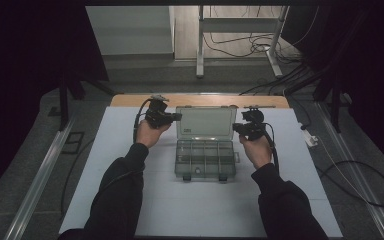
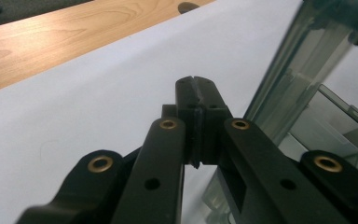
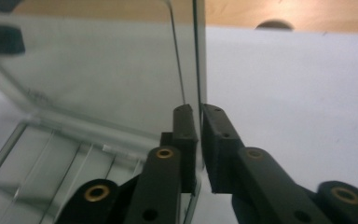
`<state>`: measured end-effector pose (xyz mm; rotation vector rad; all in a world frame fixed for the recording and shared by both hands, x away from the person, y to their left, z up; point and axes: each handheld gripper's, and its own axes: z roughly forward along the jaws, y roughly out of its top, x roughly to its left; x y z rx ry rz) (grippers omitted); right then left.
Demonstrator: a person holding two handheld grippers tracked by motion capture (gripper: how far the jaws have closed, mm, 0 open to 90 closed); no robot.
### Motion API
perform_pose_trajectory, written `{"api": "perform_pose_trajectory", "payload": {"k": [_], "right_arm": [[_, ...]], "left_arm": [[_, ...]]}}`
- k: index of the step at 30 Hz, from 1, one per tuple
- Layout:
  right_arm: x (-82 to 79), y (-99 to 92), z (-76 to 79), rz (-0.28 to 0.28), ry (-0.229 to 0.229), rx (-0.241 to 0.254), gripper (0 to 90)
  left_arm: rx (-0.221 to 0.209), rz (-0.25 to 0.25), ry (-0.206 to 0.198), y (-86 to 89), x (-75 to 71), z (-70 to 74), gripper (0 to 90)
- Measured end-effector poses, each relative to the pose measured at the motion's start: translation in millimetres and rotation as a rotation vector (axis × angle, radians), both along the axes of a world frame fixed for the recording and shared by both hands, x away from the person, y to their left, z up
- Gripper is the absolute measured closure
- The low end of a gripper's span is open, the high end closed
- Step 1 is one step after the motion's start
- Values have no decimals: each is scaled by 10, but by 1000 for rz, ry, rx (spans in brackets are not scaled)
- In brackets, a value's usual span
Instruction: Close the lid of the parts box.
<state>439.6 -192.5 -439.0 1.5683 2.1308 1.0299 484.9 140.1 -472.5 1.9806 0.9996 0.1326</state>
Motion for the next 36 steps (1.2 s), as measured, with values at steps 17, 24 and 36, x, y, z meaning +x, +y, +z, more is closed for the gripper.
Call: {"api": "perform_pose_trajectory", "payload": {"k": [17, 24, 36], "right_arm": [[-315, -10, 92, 223, -2, -64, 888], [-442, -14, 146, 277, -24, -27, 888], [-662, -87, 228, 316, -42, -3, 888]], "left_arm": [[3, -59, -28, 45, -297, 83, 890], [-3, -91, -47, 50, -437, 132, 890], [40, -130, -61, -6, -667, 213, 885]]}}
